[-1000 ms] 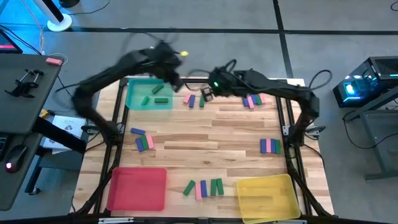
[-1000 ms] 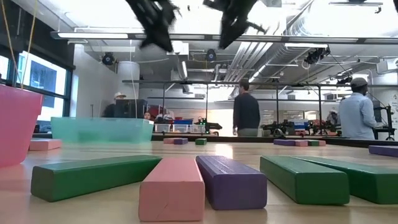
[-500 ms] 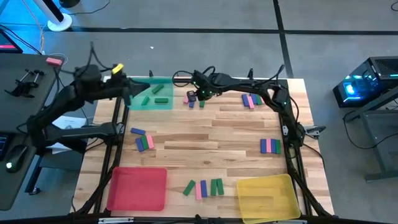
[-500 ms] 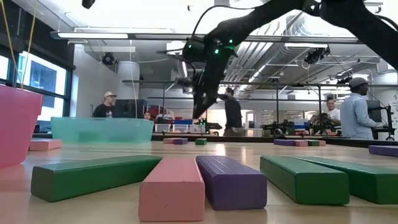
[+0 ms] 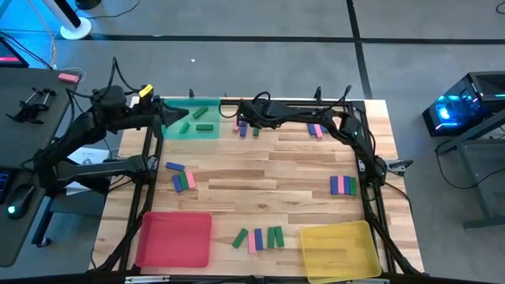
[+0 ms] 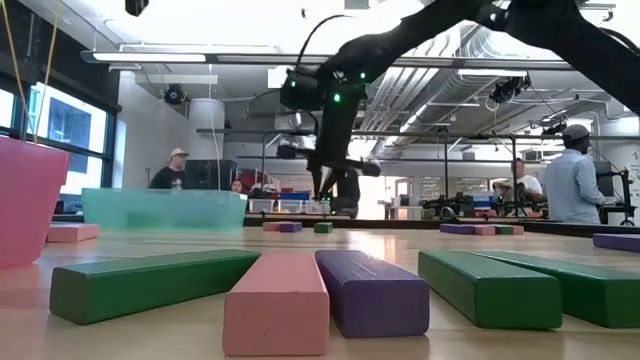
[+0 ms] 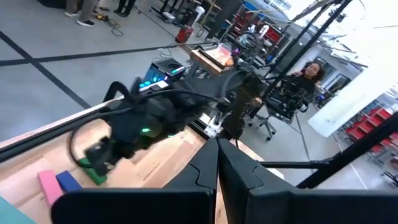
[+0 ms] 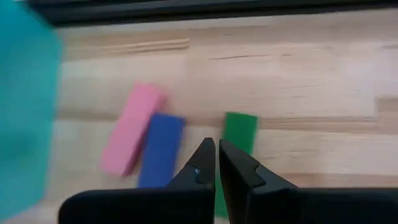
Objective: Sort blocks
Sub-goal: Put the green block into the blue bin
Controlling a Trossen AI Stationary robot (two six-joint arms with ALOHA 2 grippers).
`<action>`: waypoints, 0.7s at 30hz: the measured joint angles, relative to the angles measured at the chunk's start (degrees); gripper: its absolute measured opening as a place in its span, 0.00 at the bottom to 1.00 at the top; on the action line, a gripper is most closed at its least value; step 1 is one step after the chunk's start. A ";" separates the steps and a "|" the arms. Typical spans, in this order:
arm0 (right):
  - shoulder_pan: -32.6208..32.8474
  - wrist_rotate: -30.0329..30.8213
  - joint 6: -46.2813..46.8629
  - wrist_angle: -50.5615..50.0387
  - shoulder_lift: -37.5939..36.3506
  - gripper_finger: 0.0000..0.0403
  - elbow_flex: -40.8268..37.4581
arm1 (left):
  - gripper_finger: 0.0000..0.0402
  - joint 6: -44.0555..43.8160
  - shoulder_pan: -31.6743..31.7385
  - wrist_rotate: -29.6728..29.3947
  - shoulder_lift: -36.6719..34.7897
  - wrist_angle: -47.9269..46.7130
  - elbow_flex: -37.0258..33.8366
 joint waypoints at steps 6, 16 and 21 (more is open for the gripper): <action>1.15 1.82 6.94 -3.50 3.75 0.00 -0.04 | 0.00 -0.37 -0.06 2.56 -0.04 -0.02 0.00; 2.35 0.37 5.77 -0.50 5.19 0.00 0.23 | 0.00 0.00 -0.06 4.72 -0.04 1.60 0.00; 4.71 -0.87 3.34 -7.44 4.56 0.00 0.28 | 0.00 0.36 -0.03 4.76 -0.04 1.68 0.00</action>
